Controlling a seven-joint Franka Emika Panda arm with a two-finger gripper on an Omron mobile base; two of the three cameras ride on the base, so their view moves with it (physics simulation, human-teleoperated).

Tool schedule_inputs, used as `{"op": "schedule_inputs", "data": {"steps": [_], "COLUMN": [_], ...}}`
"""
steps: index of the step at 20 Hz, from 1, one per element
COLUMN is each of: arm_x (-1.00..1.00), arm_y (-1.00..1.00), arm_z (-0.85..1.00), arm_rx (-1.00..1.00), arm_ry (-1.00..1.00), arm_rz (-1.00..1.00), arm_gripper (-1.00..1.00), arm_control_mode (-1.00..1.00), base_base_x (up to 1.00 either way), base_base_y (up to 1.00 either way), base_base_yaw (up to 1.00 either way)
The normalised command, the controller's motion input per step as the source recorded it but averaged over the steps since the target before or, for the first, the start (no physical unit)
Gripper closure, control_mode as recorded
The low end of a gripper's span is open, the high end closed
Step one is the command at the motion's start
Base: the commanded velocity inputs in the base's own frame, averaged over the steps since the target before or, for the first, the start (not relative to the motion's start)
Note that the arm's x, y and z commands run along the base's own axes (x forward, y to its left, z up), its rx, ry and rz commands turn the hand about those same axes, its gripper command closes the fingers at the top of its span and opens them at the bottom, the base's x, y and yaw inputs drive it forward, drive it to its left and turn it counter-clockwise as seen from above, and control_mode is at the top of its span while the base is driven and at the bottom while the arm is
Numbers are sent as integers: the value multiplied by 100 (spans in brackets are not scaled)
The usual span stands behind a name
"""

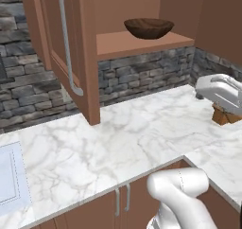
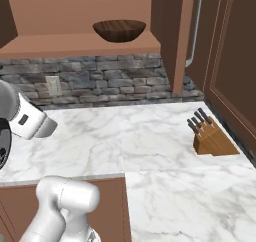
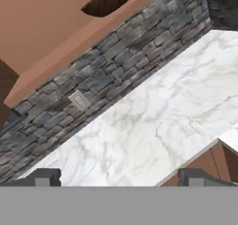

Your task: Move the bowls from the cabinet to the plates on the dining table.

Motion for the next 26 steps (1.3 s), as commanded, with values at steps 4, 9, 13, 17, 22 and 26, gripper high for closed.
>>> {"op": "schedule_inputs", "data": {"steps": [4,9,13,17,22,26], "arm_x": [-3,-9,19,100,69,34], "arm_y": [-20,-1,6,0,0,0], "arm_z": [67,29,0,-10,3,12], "arm_rx": [8,1,-9,-3,0,0], "arm_ry": [30,33,17,1,-4,-15], "arm_rz": [0,-5,-14,-9,-10,-15], "arm_gripper": [-100,-100,-100,-100,-100,-100], "arm_control_mode": [-100,-100,-100,-100,-100,-100], "base_base_x": [0,0,0,0,0,0], "base_base_y": [0,0,0,0,0,0], "base_base_yaw": [0,0,0,0,0,0]}}
